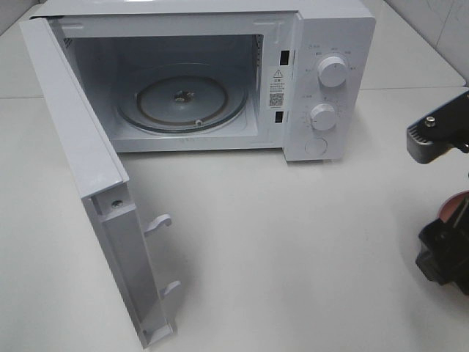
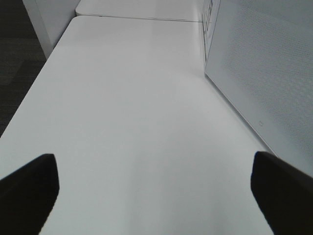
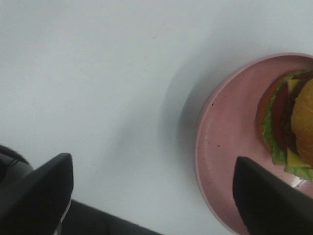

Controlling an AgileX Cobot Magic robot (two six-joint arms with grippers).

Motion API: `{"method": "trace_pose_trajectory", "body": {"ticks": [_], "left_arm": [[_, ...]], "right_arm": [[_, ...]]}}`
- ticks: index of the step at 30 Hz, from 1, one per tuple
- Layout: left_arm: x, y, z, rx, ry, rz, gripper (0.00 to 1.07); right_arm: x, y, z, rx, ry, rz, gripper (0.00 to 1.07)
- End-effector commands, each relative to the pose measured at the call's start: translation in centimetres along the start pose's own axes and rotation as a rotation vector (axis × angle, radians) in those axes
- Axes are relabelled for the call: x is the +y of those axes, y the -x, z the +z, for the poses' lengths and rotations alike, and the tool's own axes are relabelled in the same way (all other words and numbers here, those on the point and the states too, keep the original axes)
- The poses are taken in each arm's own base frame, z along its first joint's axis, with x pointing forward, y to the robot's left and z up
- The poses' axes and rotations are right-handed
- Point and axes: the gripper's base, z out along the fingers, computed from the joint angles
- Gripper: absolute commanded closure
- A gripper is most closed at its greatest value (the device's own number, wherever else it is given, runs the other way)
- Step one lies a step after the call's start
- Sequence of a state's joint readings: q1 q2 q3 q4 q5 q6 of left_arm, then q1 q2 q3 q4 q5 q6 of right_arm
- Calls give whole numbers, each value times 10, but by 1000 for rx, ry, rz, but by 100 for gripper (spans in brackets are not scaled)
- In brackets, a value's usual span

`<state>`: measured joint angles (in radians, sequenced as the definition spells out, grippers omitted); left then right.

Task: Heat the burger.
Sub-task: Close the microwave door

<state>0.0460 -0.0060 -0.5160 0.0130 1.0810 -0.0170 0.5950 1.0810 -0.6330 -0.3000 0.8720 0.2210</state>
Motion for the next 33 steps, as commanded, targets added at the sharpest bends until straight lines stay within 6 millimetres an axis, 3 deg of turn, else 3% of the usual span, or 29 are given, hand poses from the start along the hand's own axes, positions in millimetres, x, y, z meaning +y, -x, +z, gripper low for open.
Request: {"method": "trace_pose_trajectory", "body": {"ticks": [1,15,22,33], "left_arm": [[0,0,-2,-28,1,-5,6],[0,0,-2,-28,1,-5,6],[0,0,-2,-28,1,-5,6],[0,0,-2,-28,1,-5,6]], "right_arm": [[2,-7,-11,-1,61,-27,25],[-5,-42,-68,-235,129,39,29],[-11,-56,-84,-343,128,81,29],[-31,-92,-117,-594,-49,288,29]]}}
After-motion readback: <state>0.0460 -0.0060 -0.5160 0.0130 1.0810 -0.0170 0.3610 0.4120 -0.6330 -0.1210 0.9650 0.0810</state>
